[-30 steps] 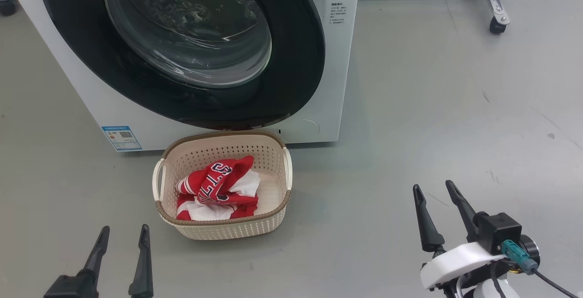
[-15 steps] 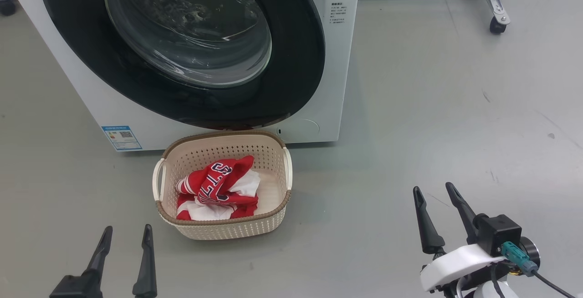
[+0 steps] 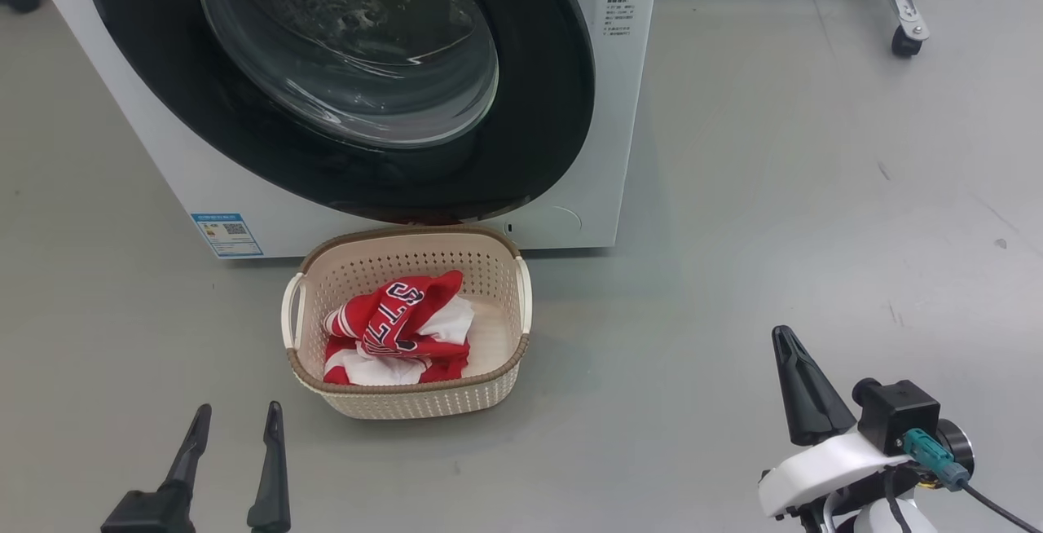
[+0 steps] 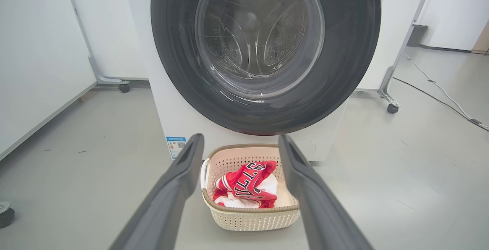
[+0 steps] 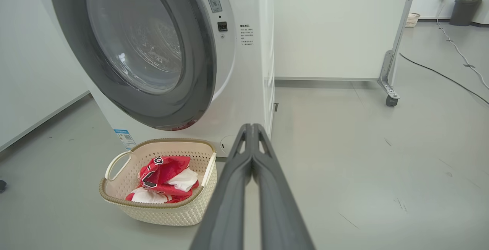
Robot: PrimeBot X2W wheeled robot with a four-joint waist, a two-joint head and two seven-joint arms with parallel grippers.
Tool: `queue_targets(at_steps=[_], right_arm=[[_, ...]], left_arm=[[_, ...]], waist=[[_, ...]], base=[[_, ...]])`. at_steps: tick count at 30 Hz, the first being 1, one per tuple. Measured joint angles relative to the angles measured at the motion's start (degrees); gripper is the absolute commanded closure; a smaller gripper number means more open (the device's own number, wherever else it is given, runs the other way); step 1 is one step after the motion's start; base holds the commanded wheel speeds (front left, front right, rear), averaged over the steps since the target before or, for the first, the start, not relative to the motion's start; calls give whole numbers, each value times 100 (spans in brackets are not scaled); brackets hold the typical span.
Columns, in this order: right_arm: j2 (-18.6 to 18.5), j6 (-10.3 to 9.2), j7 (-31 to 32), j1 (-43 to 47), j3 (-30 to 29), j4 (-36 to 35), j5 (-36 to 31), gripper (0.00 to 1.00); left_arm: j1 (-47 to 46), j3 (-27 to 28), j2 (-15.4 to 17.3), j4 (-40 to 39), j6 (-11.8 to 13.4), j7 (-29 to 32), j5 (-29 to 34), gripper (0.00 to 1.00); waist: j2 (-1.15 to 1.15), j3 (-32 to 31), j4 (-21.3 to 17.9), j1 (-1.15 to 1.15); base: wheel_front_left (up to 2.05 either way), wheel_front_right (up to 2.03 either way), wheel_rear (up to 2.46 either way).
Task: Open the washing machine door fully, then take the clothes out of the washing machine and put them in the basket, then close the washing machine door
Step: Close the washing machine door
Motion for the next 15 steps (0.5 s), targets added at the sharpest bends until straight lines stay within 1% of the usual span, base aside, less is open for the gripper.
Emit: queue_targets(at_steps=[3, 6, 15], right_arm=[[-24, 18, 31, -49, 29, -14, -2, 100], [-76, 110, 87, -243, 100, -46, -23, 100], [-249, 343, 353, -1230, 313, -134, -244, 100]], left_arm=[[-4, -7, -8, -18, 0, 1, 11, 0], [-21, -18, -9, -54, 0, 16, 38, 0], [-300, -166, -55, -216, 0, 43, 67, 0]], waist=[[0, 38, 40, 0], [0, 120, 99, 0], [0, 491, 320, 0]], base=[[0, 0, 0], [0, 0, 0], [0, 0, 0]])
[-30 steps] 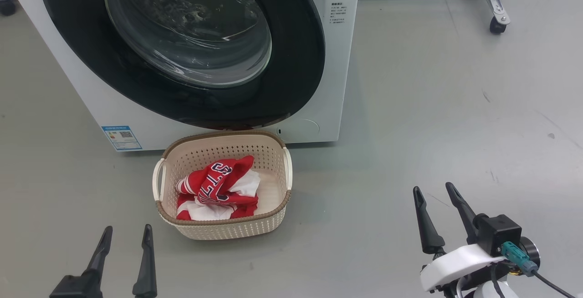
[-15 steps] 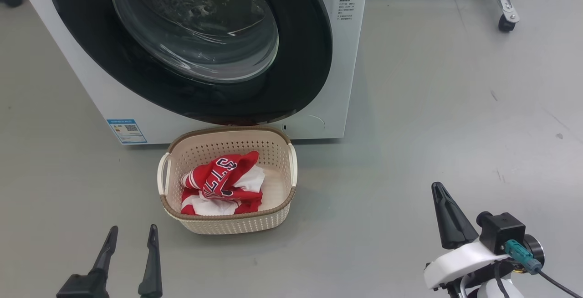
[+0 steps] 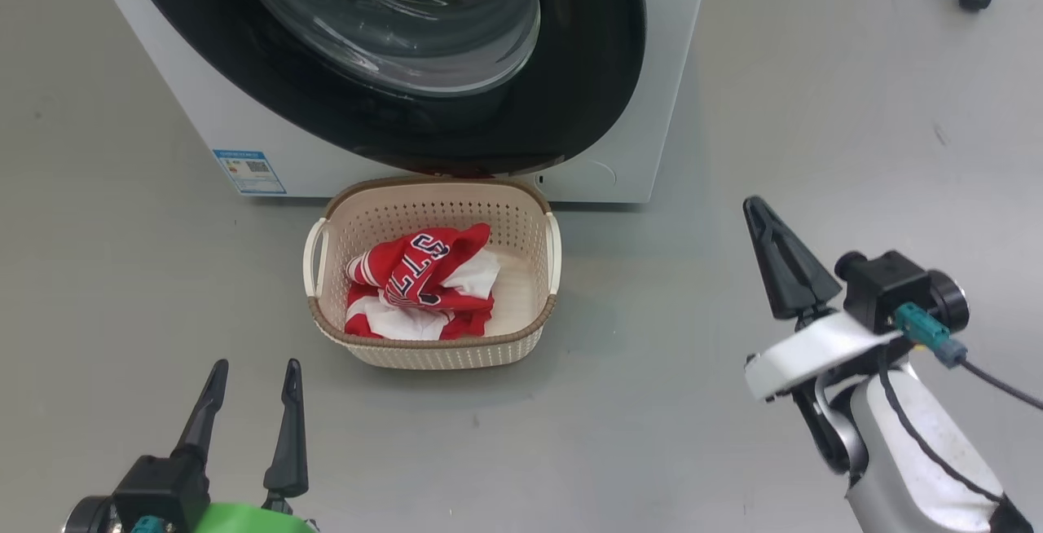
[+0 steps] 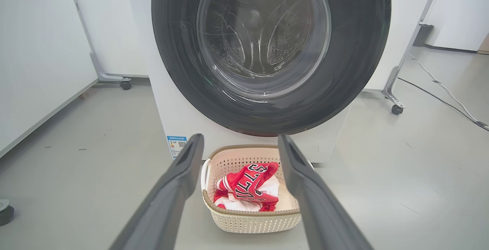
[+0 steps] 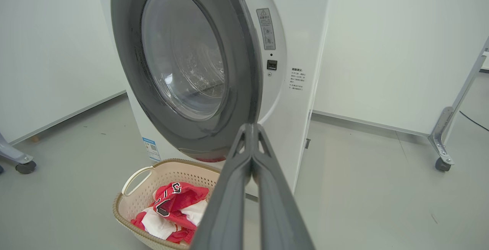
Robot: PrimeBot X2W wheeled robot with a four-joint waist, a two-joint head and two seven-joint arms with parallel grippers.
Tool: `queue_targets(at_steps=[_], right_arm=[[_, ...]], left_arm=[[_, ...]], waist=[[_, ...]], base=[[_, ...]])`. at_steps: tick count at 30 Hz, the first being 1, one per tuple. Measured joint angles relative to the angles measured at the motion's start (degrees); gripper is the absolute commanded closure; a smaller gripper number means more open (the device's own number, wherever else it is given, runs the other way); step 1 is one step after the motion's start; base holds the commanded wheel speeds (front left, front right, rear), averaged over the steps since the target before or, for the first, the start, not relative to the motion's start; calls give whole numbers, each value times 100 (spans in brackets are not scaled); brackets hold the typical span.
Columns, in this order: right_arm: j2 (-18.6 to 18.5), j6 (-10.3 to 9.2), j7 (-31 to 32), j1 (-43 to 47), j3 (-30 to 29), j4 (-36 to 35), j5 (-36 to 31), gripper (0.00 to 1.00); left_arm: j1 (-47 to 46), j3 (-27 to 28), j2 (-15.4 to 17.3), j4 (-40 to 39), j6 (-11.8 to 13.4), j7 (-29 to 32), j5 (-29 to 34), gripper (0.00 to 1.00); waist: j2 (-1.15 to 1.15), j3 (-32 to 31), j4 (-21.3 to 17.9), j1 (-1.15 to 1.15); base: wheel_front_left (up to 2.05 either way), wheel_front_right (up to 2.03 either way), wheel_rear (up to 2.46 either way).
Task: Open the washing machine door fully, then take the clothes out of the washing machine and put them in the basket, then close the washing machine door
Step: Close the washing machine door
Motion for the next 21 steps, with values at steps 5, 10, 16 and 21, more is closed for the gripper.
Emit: queue_targets(at_steps=[5, 10, 16, 21], right_arm=[[-37, 80, 119, -676, 41, -24, -65, 100], [-59, 171, 252, -1306, 68, -15, -115, 100], [-44, 220, 410, -2075, 66, 116, -111, 100], [-85, 261, 559, -2655, 27, 308, -111, 100]], left_arm=[[-218, -60, -24, -38, -1, -2, 4, 0], [-421, -125, -79, -56, -9, -9, -14, 0], [-698, -223, -120, -58, -68, -63, -9, 0], [-929, -337, -190, -19, -137, -149, -9, 0]], waist=[[0, 260, 151, 0], [0, 535, 331, 0], [0, 875, 557, 0], [0, 1140, 768, 0]], base=[[0, 0, 0], [0, 0, 0], [0, 0, 0], [0, 0, 0]])
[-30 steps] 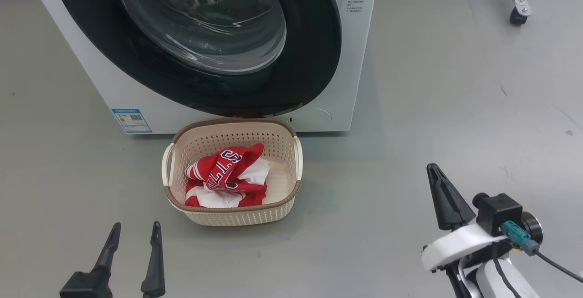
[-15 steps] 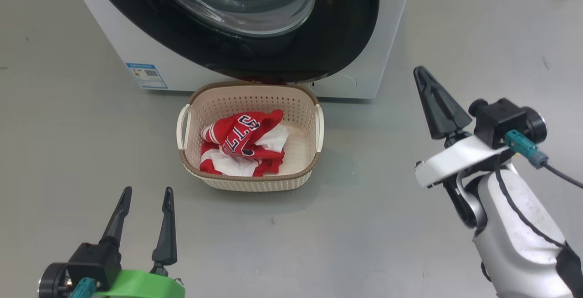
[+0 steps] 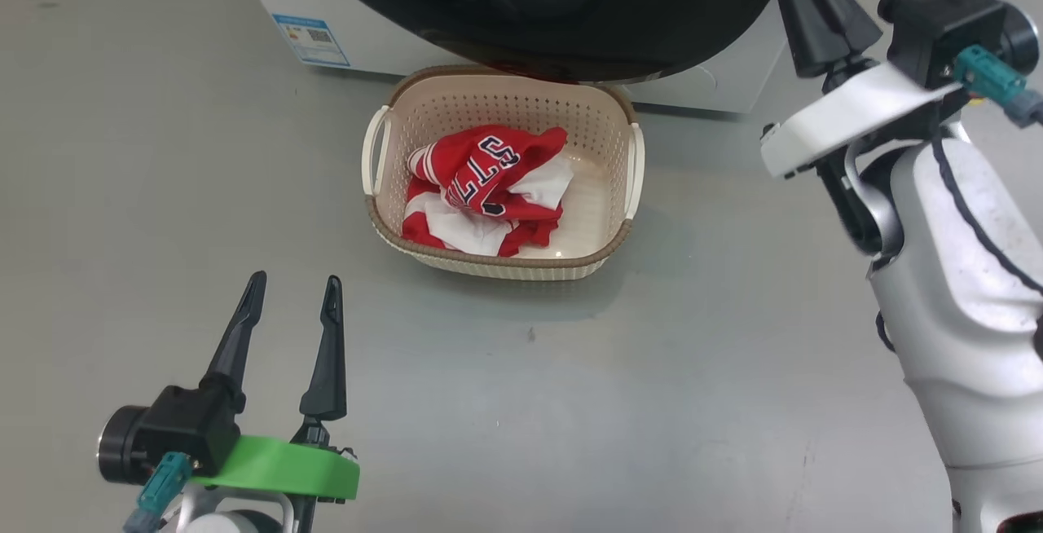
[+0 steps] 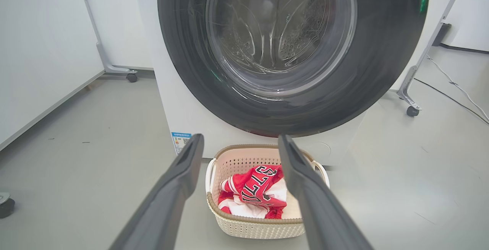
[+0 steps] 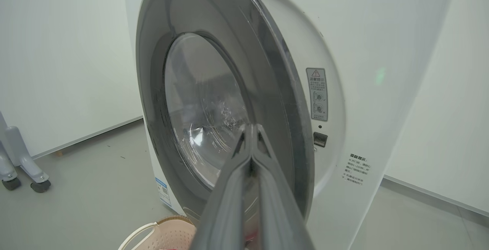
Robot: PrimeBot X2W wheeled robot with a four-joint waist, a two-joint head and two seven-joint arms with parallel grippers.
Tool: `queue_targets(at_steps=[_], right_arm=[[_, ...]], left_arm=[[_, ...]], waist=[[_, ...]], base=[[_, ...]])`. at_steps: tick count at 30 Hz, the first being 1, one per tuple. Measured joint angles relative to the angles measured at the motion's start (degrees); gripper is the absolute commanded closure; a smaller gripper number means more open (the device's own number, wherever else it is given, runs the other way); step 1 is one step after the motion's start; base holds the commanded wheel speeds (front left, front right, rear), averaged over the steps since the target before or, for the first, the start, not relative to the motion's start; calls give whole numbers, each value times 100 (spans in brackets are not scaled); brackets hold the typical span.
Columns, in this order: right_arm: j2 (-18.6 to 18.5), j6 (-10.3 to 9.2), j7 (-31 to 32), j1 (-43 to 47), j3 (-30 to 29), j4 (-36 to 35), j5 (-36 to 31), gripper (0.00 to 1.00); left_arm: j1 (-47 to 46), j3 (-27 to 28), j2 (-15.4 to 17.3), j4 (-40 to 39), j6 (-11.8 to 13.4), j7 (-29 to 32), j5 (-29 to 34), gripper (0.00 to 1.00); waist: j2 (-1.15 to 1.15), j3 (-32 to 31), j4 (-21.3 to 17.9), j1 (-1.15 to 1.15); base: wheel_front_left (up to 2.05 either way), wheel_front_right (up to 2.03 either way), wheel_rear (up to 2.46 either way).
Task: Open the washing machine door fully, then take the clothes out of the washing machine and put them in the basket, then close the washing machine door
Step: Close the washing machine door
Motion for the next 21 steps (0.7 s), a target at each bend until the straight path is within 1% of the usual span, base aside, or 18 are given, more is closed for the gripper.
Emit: queue_targets(at_steps=[7, 8, 18, 21], right_arm=[[-101, 12, 101, -743, -20, 377, -7, 100], [-103, 42, 108, -815, -16, 443, -7, 100], [-192, 59, 125, -1271, -32, 1031, -5, 100], [-225, 102, 88, -1436, -41, 1209, -5, 100]], left_arm=[[-209, -37, -54, 159, -42, -110, -22, 0], [-227, -41, -57, 200, -42, -114, -36, 0], [-404, -92, -114, 475, -51, -242, -79, 0], [-464, -113, -141, 553, -87, -281, -79, 0]], waist=[[0, 343, 271, 0], [0, 386, 299, 0], [0, 582, 505, 0], [0, 601, 525, 0]], base=[[0, 0, 0], [0, 0, 0], [0, 0, 0], [0, 0, 0]])
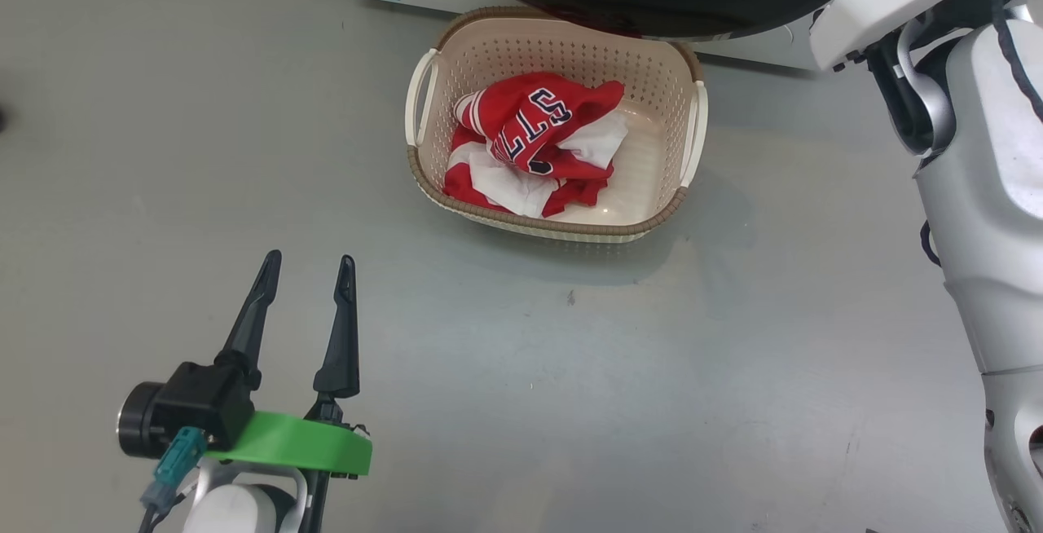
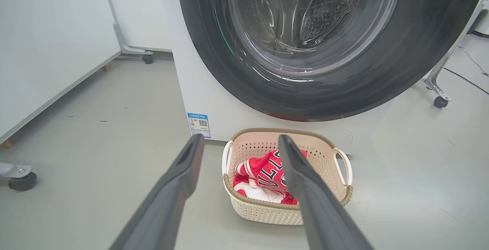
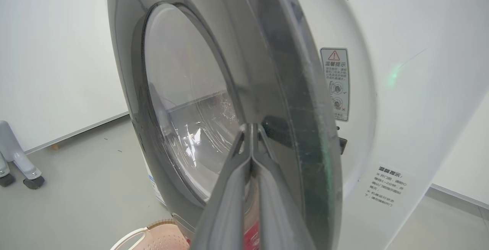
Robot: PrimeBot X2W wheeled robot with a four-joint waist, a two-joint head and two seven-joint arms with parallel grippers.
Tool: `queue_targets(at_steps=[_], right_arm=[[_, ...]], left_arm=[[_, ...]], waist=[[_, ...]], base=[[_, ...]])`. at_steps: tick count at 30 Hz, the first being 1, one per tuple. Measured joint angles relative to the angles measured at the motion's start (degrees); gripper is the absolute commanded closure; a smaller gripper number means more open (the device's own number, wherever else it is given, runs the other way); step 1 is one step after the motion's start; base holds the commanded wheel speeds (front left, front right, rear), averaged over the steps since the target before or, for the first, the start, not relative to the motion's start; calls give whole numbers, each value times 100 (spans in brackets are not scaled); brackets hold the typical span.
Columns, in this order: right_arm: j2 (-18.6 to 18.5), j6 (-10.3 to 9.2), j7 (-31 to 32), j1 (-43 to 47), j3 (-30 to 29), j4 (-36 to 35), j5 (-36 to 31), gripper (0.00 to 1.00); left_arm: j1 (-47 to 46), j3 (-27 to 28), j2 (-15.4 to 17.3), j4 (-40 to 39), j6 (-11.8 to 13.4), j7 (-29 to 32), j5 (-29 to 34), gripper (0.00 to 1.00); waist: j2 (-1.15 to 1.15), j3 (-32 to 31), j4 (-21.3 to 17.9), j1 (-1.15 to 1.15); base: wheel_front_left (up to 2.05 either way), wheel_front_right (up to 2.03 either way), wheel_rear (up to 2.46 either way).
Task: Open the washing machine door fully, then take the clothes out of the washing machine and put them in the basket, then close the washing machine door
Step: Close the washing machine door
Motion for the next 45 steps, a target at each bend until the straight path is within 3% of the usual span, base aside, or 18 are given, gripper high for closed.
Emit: queue_targets(at_steps=[32, 45], right_arm=[[-554, 44, 103, -1610, -201, 1179, -146, 100], [-627, -102, -108, -1853, -298, 1634, -149, 100]], left_arm=[[-480, -265, -88, 242, -105, -186, -120, 0], [-616, -309, -104, 344, -107, -255, -129, 0]], waist=[[0, 602, 409, 0], [0, 630, 509, 0]], base=[[0, 0, 0], [0, 0, 0]])
